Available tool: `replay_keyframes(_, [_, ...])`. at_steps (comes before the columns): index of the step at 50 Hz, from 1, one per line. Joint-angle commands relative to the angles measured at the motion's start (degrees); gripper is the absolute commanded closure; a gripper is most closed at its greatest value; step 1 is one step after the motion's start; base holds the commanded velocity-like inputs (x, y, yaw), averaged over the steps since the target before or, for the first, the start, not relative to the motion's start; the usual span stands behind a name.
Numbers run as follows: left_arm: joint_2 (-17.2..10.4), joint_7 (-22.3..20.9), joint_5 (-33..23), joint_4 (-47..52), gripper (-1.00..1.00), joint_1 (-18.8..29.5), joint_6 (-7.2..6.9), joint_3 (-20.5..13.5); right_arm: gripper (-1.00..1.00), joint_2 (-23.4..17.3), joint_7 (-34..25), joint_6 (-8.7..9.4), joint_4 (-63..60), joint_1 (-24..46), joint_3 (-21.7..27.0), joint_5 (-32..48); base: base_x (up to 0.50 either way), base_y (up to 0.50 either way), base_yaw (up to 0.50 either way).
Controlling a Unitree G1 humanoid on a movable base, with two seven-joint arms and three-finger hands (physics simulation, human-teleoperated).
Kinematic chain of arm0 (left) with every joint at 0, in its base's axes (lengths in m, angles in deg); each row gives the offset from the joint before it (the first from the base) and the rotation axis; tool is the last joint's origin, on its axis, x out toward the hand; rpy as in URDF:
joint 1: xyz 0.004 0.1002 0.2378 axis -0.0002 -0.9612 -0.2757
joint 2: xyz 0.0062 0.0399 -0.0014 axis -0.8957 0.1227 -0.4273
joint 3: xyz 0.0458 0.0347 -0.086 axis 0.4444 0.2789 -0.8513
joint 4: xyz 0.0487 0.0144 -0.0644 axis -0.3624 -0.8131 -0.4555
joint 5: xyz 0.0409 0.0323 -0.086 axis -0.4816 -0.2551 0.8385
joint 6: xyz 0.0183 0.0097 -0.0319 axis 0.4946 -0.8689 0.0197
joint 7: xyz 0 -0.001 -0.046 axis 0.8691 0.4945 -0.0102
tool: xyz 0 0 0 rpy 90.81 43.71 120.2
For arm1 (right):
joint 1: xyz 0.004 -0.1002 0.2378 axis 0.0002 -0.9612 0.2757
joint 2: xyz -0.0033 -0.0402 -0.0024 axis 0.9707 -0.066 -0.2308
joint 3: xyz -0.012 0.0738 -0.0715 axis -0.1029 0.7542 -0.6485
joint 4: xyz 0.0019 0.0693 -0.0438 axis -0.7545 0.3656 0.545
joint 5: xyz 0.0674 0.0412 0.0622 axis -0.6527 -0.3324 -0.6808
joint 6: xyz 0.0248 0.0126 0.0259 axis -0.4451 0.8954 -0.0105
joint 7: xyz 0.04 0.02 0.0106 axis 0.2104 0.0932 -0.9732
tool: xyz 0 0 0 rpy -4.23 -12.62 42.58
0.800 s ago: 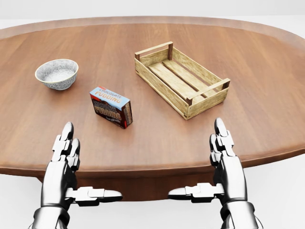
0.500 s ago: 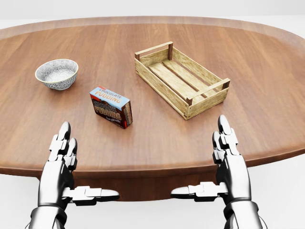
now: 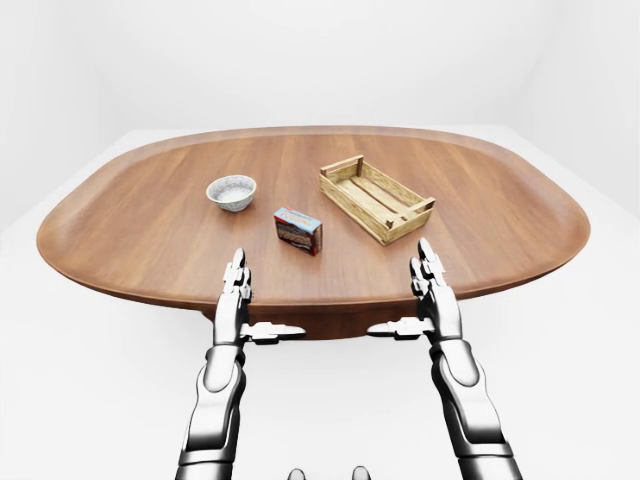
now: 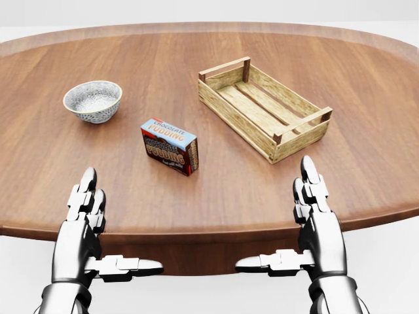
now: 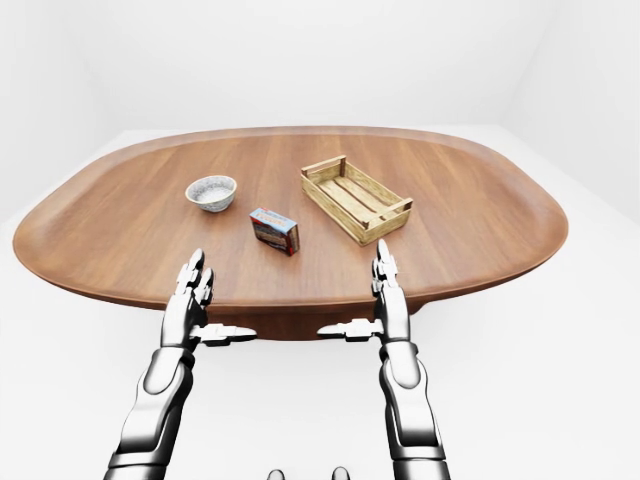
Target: Pick up the chocolate pudding and put it in the tray.
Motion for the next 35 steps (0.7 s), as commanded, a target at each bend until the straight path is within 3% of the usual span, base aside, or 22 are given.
replay_keyframes(1, [-0.1,0.0,0.0,-0.6,-1.0,0.2,0.38,-0.2,-1.0,0.1,0.0,0.02,-0.2,0.0,-0.1,0.2,0.0,0.33,0.0])
replay_keyframes(9, [-0.1,0.0,0.0,0.2,-1.0,0.0,-0.23,-0.1,-1.0,0.0,-0.1,-0.27,0.3,0.1,0.0,0.1,0.0,0.36,0.0])
replay_keyframes(23, [0.0,0.0,0.0,0.0,-1.0,0.0,-0.02,-0.1,-1.0,0.1,-0.1,0.41,0.0,0.0,-0.1,-0.1,0.0,0.35,0.0])
replay_keyframes(32, [0.0,0.1,-0.1,-0.3,-1.0,0.2,0.13,0.0,-1.0,0.0,0.0,-0.27,0.5,0.2,0.3,-0.5,0.0,0.0,0.0])
replay_keyframes(35, [-0.1,0.1,-0.1,-0.5,-1.0,0.2,0.25,0.0,-1.0,0.1,0.9,-1.43,-0.5,0.0,0.6,-0.3,0.0,0.0,0.0])
